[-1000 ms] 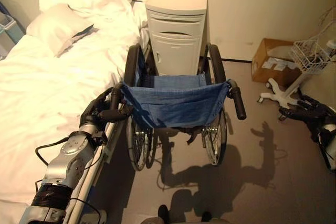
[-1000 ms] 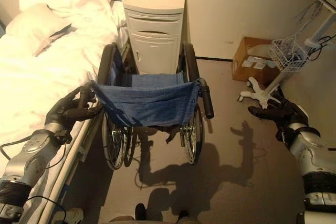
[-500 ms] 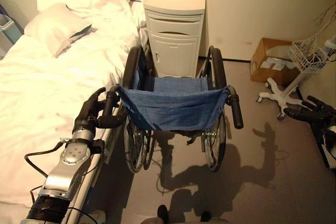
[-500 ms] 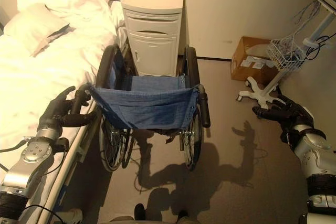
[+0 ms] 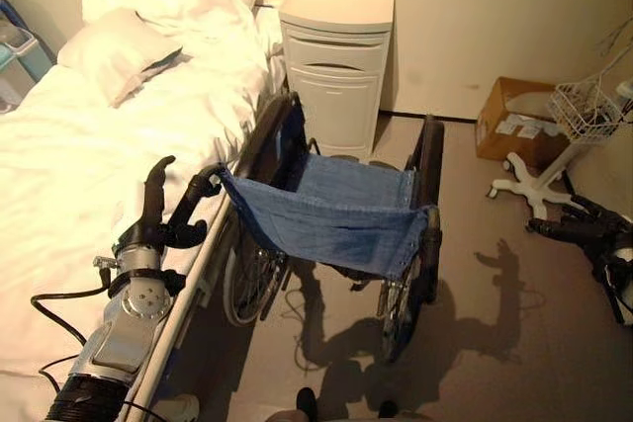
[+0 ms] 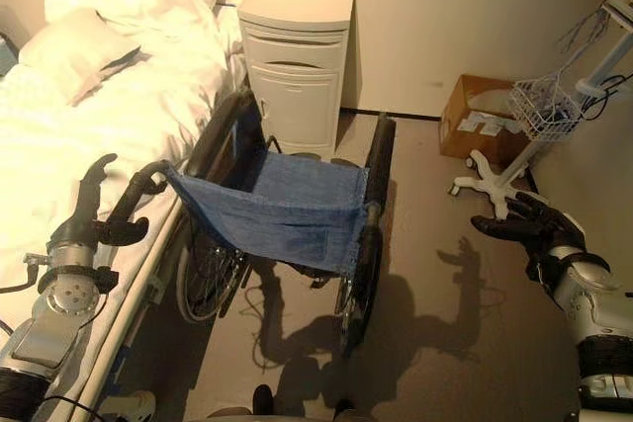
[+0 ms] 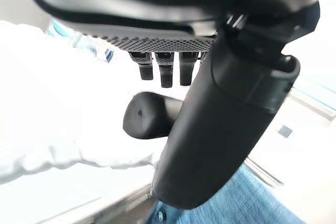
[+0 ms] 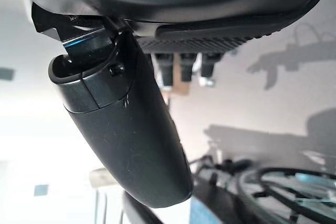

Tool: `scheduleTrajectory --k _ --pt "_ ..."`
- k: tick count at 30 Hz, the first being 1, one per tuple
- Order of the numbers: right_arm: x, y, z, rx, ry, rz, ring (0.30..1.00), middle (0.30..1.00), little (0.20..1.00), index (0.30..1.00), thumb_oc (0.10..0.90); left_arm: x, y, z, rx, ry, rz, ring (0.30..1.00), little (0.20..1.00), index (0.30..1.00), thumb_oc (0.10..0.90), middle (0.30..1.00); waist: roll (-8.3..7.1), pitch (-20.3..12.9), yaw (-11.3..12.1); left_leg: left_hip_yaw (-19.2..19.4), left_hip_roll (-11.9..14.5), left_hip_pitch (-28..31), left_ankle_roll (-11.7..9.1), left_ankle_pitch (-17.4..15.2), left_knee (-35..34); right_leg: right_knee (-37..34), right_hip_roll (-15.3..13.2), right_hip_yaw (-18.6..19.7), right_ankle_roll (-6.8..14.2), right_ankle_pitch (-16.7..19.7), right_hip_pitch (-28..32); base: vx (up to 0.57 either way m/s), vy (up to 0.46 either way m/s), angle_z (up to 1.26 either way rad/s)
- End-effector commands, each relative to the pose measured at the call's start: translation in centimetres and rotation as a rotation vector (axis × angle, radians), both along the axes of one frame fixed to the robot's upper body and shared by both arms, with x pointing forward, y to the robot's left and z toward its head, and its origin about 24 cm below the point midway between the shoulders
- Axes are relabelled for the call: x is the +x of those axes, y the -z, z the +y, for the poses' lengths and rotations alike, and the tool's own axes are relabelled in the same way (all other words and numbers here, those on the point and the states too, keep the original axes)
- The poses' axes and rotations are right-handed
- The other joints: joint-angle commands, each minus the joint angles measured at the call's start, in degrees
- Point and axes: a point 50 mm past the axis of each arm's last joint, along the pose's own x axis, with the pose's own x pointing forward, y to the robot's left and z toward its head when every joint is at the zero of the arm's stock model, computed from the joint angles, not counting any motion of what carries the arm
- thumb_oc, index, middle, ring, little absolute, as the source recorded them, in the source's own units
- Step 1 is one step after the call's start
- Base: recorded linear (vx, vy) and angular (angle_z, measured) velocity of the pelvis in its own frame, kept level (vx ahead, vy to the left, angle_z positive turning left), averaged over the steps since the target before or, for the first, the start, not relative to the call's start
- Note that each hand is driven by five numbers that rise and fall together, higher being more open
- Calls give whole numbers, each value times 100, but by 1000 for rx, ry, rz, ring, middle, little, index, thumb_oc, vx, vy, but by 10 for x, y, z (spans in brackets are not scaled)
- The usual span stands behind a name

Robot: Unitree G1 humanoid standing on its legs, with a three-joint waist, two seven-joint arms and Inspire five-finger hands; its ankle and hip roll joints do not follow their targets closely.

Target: Push the wheelchair next to the bed

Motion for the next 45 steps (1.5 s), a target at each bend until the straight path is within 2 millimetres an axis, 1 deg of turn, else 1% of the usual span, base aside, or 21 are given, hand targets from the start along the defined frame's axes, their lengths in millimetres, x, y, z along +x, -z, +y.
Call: scheduleTrajectory --k 1,3,4,5,9,17,19,24,25,26,28,29,31,32,33,34,35,39,41,42,45 --pt "8 -30 -7 -117 -40 -84 900 900 900 900 800 6 -74 40 36 -120 -282 900 900 900 800 900 -138 -604 464 102 -8 238 -342 -614 20 397 -144 -150 169 0 -251 0 0 0" --pt "10 -25 -3 -118 -52 -73 900 900 900 900 800 10 -61 31 -185 -42 -275 900 900 900 800 900 -131 -583 475 91 -4 257 -345 -632 30 425 -147 -144 173 -23 -238 -3 4 5" --pt "12 -21 1 -116 -63 -64 900 900 900 900 800 12 -48 18 -352 31 -259 900 900 900 800 900 -134 -579 491 82 -7 233 -334 -604 25 429 -149 -146 161 -4 -264 -4 5 13" --pt "12 -20 2 -116 -65 -63 900 900 900 900 800 12 -46 16 -394 47 -255 900 900 900 800 900 -131 -577 493 80 -7 233 -333 -604 26 432 -149 -145 160 -5 -265 -15 4 19" --pt "16 -12 11 -109 -88 -52 900 900 900 900 800 14 -21 -14 -667 188 -210 900 900 900 800 900 -130 -543 527 72 -7 225 -316 -594 37 463 -155 -153 141 4 -283 -8 6 12" --pt "23 -8 23 -112 -116 -41 900 900 900 900 800 15 -14 -49 -1045 429 -229 900 900 900 800 900 -104 -506 566 111 -4 205 -298 -583 59 525 -180 -174 127 5 -330 -6 5 3" --pt "24 -2 27 -110 -121 -34 900 900 900 900 800 13 -10 -55 -1075 448 -240 900 900 900 800 900 -96 -499 577 122 -3 201 -290 -592 66 538 -188 -185 123 10 -348 0 0 0" --pt "21 7 30 -101 -123 -3 900 900 900 900 800 5 13 -44 -871 254 -226 900 900 900 800 900 -104 -493 611 116 -15 187 -280 -601 82 545 -201 -205 123 12 -364 0 0 0" --pt "19 11 30 -96 -124 7 900 900 900 900 800 2 23 -40 -803 213 -192 900 900 900 800 900 -108 -490 620 113 -17 179 -274 -603 86 549 -201 -213 118 4 -367 0 0 0" --pt "15 16 30 -85 -122 23 900 900 900 900 800 -7 43 -34 -740 143 -108 900 900 900 800 900 -117 -485 639 102 -17 160 -267 -603 91 536 -199 -217 114 6 -369 0 0 0" --pt "11 22 30 -74 -120 40 900 900 900 900 800 -15 60 -31 -722 79 -52 900 900 900 800 900 -124 -484 655 96 -19 151 -262 -605 92 525 -194 -222 112 8 -369 -5 -8 -2" --pt "5 32 31 -57 -120 66 900 900 900 900 800 -27 84 -27 -707 0 42 900 900 900 800 900 -142 -481 668 96 -25 146 -254 -619 97 514 -194 -228 114 15 -367 0 0 0" --pt "2 39 32 -46 -122 85 900 900 900 900 800 -37 104 -28 -729 -64 103 900 900 900 800 900 -160 -473 679 100 -27 141 -249 -624 98 501 -193 -229 115 29 -367 -5 -17 -1" --pt "-1 48 34 -23 -124 107 900 900 900 900 800 -53 127 -28 -725 -142 173 900 900 900 800 900 -193 -462 691 117 -26 134 -247 -630 102 490 -191 -231 116 40 -366 -8 -41 -1" --pt "-4 55 35 -7 -124 120 900 900 900 900 800 -61 138 -27 -697 -181 210 900 900 900 800 900 -207 -454 695 122 -24 137 -247 -638 102 494 -190 -238 118 42 -369 -6 -37 -1" --pt "-4 55 35 -5 -124 122 900 900 900 900 800 -62 139 -27 -693 -185 214 900 900 900 800 900 -208 -453 697 123 -24 137 -247 -639 102 496 -191 -238 119 42 -370 -2 -33 0" --pt "-7 64 38 18 -133 141 900 900 900 900 800 -79 162 -28 -725 -253 307 900 900 900 800 900 -226 -438 691 136 -24 133 -244 -637 104 493 -187 -229 127 60 -378 0 0 0" --pt "-10 79 47 47 -156 161 900 900 900 900 800 -105 195 -35 -762 -305 484 900 900 900 800 900 -232 -417 663 174 -20 124 -238 -648 123 512 -197 -220 159 83 -413 -3 -8 0" --pt "-11 82 49 52 -163 161 900 900 900 900 800 -109 200 -37 -767 -304 520 900 900 900 800 900 -229 -421 649 185 -17 124 -239 -651 125 518 -197 -216 166 82 -421 0 0 0" --pt "-11 89 58 59 -187 160 900 900 900 900 800 -118 211 -43 -799 -290 593 900 900 900 800 900 -210 -426 606 208 -14 118 -238 -663 140 551 -199 -195 184 76 -459 0 0 0" --pt "-14 105 75 79 -202 161 900 900 900 900 800 -121 220 -56 -810 -211 695 900 900 900 800 900 -162 -420 525 253 -9 139 -220 -696 168 594 -205 -142 201 65 -488 1 13 -2"
